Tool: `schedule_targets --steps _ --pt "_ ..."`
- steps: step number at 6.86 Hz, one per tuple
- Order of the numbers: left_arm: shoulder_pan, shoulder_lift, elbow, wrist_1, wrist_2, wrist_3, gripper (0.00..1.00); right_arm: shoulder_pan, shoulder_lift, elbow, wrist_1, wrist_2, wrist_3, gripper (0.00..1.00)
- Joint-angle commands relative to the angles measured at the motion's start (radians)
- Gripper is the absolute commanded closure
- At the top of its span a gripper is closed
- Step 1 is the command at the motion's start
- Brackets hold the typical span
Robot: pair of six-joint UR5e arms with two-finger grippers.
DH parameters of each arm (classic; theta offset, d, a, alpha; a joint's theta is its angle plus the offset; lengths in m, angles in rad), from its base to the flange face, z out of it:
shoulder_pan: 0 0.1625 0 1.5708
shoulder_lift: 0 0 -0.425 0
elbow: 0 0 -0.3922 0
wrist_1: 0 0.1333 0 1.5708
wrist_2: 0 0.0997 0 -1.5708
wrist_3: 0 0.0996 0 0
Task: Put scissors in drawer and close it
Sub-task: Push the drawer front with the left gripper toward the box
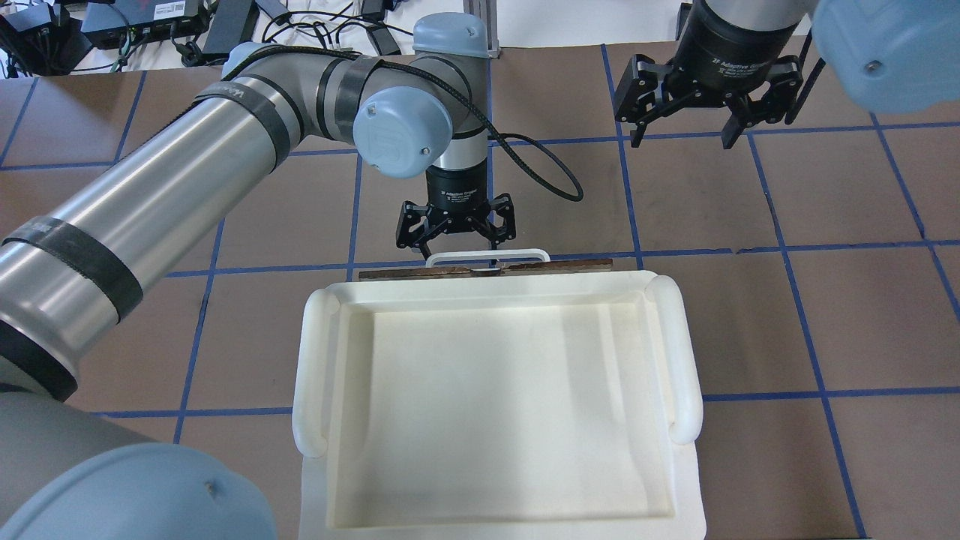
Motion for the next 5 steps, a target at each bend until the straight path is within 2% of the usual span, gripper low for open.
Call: schedule_targets --steps 1,5 --pt "-0.004 0.007 -0.016 -0.027 -0.002 0.000 0.00 0.000 0.000 0.003 0.000 0.000 0.000 0.00" --pt "-0.010 0.009 -0.025 -0.082 -0.003 0.002 0.00 0.000 0.002 0.006 -0.003 0.005 0.000 0.00"
